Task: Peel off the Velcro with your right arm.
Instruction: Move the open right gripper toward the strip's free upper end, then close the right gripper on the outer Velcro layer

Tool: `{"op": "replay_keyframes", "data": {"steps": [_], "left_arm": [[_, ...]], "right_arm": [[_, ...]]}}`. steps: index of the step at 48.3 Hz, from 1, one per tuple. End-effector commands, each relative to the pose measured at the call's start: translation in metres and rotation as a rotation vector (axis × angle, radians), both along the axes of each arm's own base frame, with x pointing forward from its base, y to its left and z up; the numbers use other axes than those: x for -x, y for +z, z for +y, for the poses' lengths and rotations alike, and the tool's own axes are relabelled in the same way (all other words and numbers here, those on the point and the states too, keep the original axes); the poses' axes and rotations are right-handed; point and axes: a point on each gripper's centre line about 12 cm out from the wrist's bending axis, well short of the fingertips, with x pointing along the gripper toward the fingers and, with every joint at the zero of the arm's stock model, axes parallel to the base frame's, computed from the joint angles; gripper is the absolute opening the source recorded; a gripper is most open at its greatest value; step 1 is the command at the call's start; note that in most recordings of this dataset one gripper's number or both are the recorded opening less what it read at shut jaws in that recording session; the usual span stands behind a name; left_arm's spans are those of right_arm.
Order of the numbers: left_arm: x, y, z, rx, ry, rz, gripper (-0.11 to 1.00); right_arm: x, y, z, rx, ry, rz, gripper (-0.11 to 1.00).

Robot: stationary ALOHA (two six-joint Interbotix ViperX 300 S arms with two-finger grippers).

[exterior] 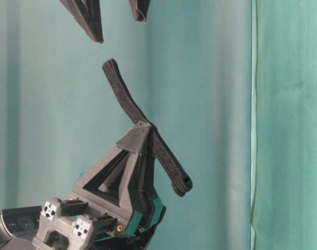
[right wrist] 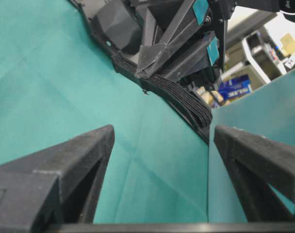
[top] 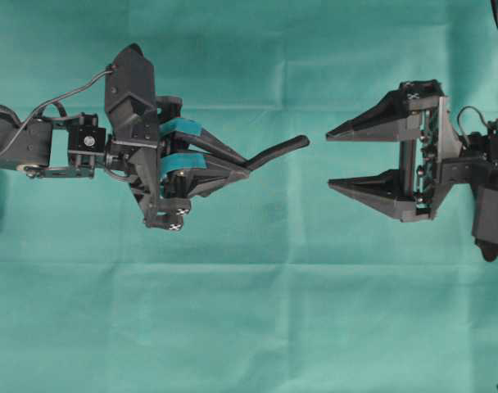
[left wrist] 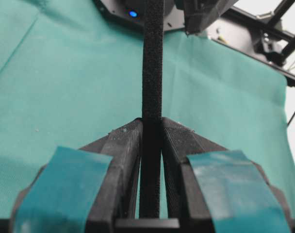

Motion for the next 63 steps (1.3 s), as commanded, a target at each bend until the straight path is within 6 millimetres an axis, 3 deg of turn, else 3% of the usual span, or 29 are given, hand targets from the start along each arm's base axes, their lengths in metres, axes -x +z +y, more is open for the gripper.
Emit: {"op": "replay_keyframes", "data": {"steps": [1,63], "left_arm": [[0.001,0.013,0.0,0.003,0.0,-0.041,0.1],[0.002,0.011,0.0,0.003,0.0,-0.037,0.1]], "right_arm": [[-0.005,0.012,-0.001,0.001,0.001,-0.044,0.73],[-0.024,-0.001,-0.001,-0.006,0.014,-0.042,0.73]]}}
